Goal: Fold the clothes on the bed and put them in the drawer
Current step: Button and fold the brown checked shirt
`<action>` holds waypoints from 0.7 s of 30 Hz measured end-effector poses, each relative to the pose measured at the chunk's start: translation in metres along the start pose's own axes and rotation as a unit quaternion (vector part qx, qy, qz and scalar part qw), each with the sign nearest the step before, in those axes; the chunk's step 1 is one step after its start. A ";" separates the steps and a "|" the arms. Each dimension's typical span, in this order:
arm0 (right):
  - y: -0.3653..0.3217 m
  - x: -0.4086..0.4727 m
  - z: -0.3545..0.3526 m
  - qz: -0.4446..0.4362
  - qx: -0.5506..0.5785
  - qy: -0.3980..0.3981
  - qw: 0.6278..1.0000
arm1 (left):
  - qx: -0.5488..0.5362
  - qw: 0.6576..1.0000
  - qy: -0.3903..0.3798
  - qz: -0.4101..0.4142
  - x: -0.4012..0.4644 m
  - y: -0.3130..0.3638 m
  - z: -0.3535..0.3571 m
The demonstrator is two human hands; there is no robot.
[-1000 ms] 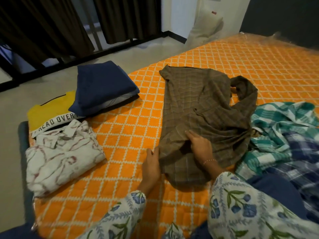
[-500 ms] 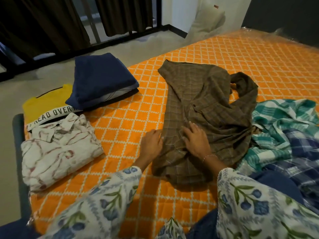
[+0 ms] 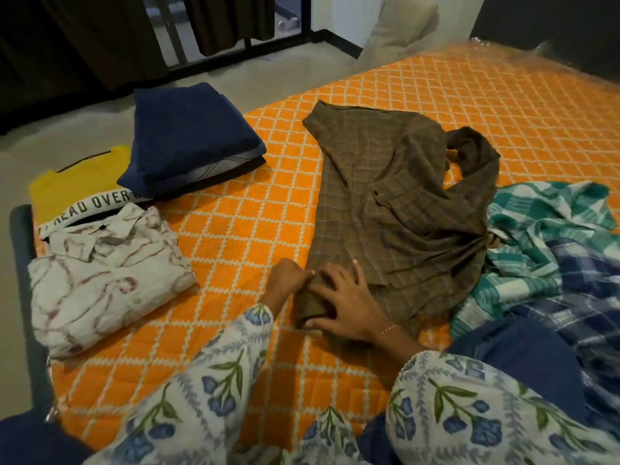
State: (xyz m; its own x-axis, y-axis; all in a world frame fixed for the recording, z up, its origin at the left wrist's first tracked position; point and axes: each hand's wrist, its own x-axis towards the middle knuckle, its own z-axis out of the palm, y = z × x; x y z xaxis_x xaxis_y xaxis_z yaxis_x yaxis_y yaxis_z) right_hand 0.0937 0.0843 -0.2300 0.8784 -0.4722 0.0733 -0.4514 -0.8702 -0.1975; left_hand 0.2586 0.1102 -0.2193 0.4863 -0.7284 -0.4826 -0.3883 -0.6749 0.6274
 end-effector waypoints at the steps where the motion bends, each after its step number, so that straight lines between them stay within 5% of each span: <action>1: -0.007 0.003 0.003 -0.012 -0.009 -0.029 0.999 | -0.022 0.999 -0.036 -0.030 -0.001 0.002 -0.001; 7: -0.032 0.014 -0.002 -0.094 -0.020 -0.020 0.995 | -0.204 0.972 -0.051 -0.102 -0.014 -0.005 -0.006; 11: -0.039 0.016 -0.019 -0.168 0.046 -0.122 0.977 | -0.071 0.995 0.024 -0.066 -0.007 -0.022 -0.018; 14: -0.030 0.032 -0.040 0.017 0.168 -0.007 0.986 | 0.077 0.995 0.029 -0.056 -0.006 -0.025 -0.031; 16: -0.003 0.050 -0.043 0.138 0.140 0.099 0.975 | 0.174 0.981 0.082 -0.038 -0.003 -0.019 -0.032; 19: 0.034 0.065 -0.034 0.238 0.091 0.005 0.967 | 0.192 0.954 0.165 0.158 0.002 -0.004 -0.015; 21: 0.048 0.059 -0.020 0.293 0.094 -0.099 0.946 | 0.240 0.933 0.101 0.250 0.005 0.004 0.005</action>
State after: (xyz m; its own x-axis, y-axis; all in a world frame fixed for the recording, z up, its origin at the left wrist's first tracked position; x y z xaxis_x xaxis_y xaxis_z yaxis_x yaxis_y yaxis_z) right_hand 0.1210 0.0114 -0.2157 0.5059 -0.8148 -0.2833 -0.8509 -0.4175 -0.3187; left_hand 0.2561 0.1034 -0.2223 0.2696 -0.9617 -0.0484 -0.8881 -0.2678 0.3736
